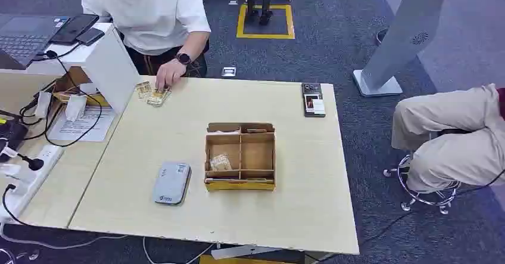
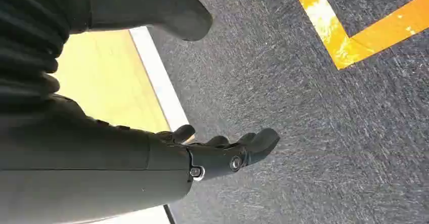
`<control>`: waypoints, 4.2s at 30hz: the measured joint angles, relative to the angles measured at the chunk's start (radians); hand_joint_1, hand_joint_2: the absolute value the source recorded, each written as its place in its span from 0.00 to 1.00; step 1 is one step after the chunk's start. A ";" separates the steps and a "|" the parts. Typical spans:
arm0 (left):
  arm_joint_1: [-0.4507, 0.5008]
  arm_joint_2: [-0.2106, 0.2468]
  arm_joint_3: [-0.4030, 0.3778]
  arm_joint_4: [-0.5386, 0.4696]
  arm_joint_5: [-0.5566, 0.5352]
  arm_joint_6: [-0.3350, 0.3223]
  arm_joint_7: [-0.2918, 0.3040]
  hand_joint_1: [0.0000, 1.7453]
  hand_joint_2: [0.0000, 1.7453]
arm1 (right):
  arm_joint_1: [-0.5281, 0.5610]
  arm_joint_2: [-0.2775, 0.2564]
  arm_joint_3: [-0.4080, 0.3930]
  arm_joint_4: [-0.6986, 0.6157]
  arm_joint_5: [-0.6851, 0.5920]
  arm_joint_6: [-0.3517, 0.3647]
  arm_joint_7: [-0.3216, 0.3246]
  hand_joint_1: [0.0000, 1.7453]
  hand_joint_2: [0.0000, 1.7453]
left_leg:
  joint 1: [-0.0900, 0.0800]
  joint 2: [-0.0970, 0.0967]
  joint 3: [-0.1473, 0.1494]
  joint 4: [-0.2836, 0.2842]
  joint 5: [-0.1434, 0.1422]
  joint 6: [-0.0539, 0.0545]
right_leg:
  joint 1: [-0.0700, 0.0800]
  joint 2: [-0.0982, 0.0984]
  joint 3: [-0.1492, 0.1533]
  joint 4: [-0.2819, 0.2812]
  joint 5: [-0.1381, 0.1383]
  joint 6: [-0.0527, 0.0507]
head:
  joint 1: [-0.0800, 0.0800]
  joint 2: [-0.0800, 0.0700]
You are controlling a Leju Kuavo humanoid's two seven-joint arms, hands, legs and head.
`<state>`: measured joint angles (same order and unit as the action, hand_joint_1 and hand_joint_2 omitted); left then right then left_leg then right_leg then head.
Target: Pass the card to the sensor for recognition and then transmit it.
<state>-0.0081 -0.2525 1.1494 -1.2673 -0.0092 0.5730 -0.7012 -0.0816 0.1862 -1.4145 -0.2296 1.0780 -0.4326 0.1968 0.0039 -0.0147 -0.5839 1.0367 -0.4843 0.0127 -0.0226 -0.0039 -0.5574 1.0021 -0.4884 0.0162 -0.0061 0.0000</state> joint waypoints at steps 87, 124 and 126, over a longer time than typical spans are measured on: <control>-0.064 -0.008 -0.829 -0.315 -0.595 0.127 0.002 0.00 1.00 | 0.000 0.005 0.073 0.000 0.067 0.032 0.002 0.00 1.00 | 0.000 0.000 -0.001 0.000 0.002 -0.001 | 0.000 0.000 -0.001 0.000 0.002 -0.001 | 0.000 0.000; 0.108 -0.040 -0.997 -0.854 -0.881 0.127 -0.003 0.00 1.00 | 0.003 0.005 0.074 0.000 0.074 0.039 -0.018 0.00 1.00 | 0.000 0.000 0.000 0.000 0.001 -0.001 | 0.000 -0.001 -0.001 0.000 0.002 -0.001 | 0.000 0.000; 0.108 -0.039 -1.028 -0.853 -0.980 0.127 -0.003 0.00 1.00 | 0.003 0.003 0.075 0.000 0.076 0.047 -0.017 0.00 1.00 | 0.000 0.000 0.000 0.000 0.001 -0.001 | 0.000 0.000 -0.001 0.000 0.002 -0.001 | 0.000 0.000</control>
<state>0.0995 -0.2911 0.1217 -2.1206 -0.9890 0.6996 -0.7042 -0.0786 0.1896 -1.3397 -0.2296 1.1536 -0.3853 0.1797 0.0038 -0.0146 -0.5842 1.0369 -0.4830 0.0116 -0.0226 -0.0043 -0.5583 1.0022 -0.4865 0.0153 -0.0061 0.0000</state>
